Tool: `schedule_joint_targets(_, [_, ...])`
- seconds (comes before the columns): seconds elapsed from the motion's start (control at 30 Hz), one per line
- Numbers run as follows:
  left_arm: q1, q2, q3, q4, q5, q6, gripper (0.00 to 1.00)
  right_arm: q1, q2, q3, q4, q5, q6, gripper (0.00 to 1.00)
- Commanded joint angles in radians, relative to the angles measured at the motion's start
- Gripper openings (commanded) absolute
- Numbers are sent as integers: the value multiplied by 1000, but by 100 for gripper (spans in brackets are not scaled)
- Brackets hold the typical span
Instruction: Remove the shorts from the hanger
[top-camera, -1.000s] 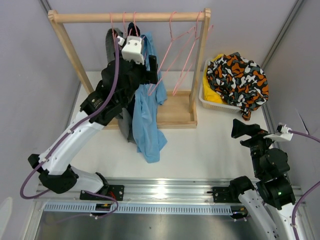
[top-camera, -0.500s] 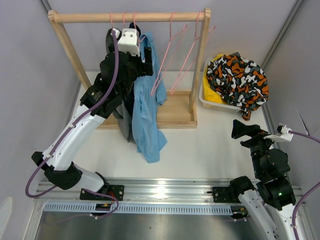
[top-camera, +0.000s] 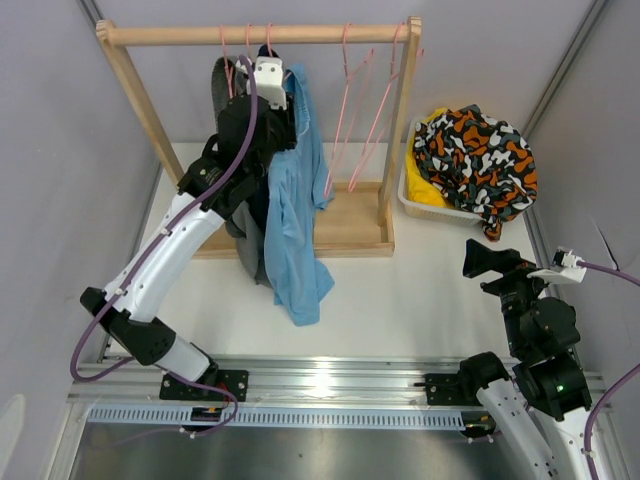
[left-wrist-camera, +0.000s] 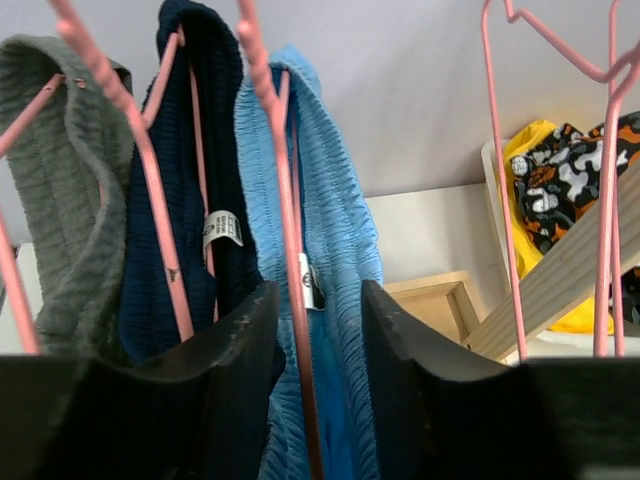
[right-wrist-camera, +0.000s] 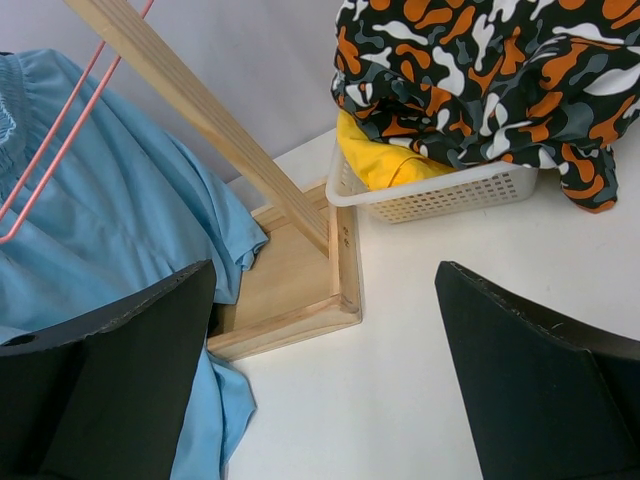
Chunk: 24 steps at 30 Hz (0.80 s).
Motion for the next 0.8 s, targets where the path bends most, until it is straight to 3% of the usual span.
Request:
schedule_joint_targets(0.0, [6, -4, -2, 28, 39, -18, 43, 4, 6, 26, 29, -1, -15, 99])
schedule_joint_targets(0.13, [6, 8, 2, 31, 36, -9, 31, 2, 9, 22, 34, -3, -15, 99])
schedule_joint_targets(0.23, [7, 19, 9, 25, 27, -9, 12, 2, 9, 17, 37, -6, -15, 100])
schedule_joint_targets(0.27, [9, 25, 11, 24, 21, -11, 1, 2, 11, 17, 37, -6, -15, 100])
schedule_joint_targets(0.5, [10, 40, 92, -10, 47, 6, 0, 4, 11, 11, 43, -10, -12, 99])
schedule_joint_targets(0.77, [10, 71, 407, -147, 58, 41, 0, 2, 19, 3, 55, -7, -15, 100])
